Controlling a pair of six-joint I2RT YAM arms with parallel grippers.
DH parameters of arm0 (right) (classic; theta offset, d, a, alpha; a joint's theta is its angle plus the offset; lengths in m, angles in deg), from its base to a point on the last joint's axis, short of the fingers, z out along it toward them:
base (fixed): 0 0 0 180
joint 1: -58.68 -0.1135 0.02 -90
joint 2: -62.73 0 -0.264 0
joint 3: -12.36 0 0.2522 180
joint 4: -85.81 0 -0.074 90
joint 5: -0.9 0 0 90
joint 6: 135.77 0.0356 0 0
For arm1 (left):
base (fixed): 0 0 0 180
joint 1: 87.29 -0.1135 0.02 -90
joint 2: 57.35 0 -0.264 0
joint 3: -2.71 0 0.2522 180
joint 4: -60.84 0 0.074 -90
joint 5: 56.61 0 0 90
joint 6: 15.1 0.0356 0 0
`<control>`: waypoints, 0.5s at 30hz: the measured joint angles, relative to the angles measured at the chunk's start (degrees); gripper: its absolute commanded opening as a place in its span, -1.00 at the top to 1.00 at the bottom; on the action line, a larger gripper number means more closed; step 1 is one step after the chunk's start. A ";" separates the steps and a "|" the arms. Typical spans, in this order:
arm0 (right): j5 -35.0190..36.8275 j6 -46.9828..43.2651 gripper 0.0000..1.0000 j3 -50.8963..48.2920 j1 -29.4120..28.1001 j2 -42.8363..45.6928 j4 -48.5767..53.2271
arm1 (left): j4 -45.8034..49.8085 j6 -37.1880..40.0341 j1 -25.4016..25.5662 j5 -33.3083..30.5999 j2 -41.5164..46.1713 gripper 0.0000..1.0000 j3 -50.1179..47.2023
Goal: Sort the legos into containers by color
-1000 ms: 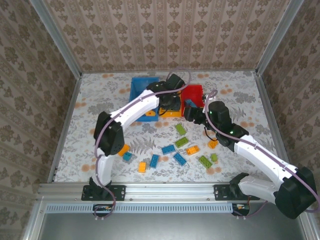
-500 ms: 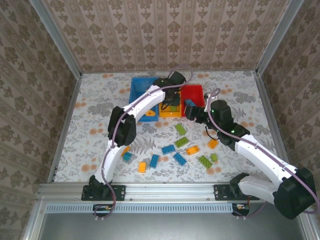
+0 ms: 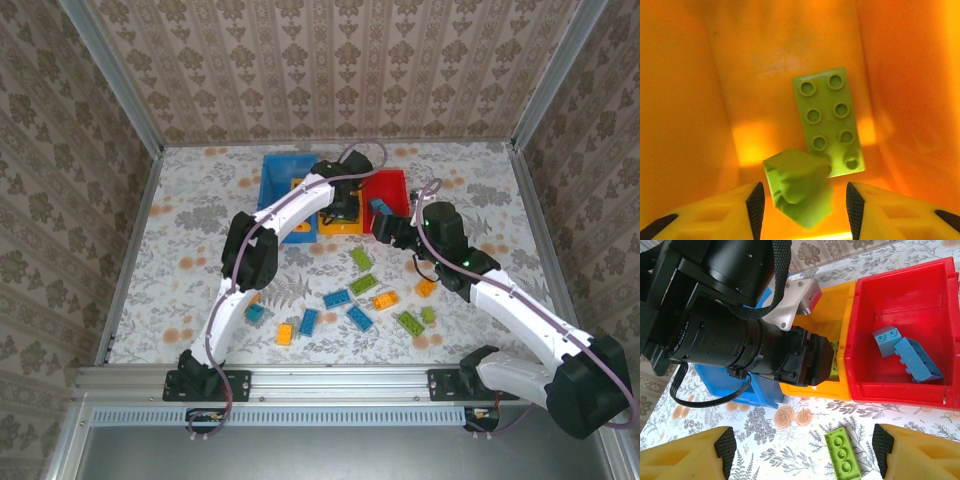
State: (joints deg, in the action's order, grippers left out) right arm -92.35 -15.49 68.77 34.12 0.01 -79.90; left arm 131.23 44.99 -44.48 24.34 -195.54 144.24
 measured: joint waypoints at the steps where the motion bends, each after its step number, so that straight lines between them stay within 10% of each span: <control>1: -0.02 0.00 -0.51 -0.02 0.04 0.09 0.20 | 0.22 -0.02 0.00 0.07 0.00 -0.03 0.15; 10: -1.53 -3.56 -0.46 -0.31 -0.48 3.72 6.49 | 0.61 -0.15 0.52 0.09 2.03 -0.10 -0.24; 15: -2.14 -10.60 -0.46 -0.28 -8.41 4.98 15.19 | -3.58 -1.88 1.77 -0.28 17.51 -0.18 -13.68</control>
State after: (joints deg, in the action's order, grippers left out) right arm -94.49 -26.09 68.49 25.71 4.99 -64.71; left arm 127.64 43.11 -42.71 24.05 -178.04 130.55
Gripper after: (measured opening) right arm 0.729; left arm 0.572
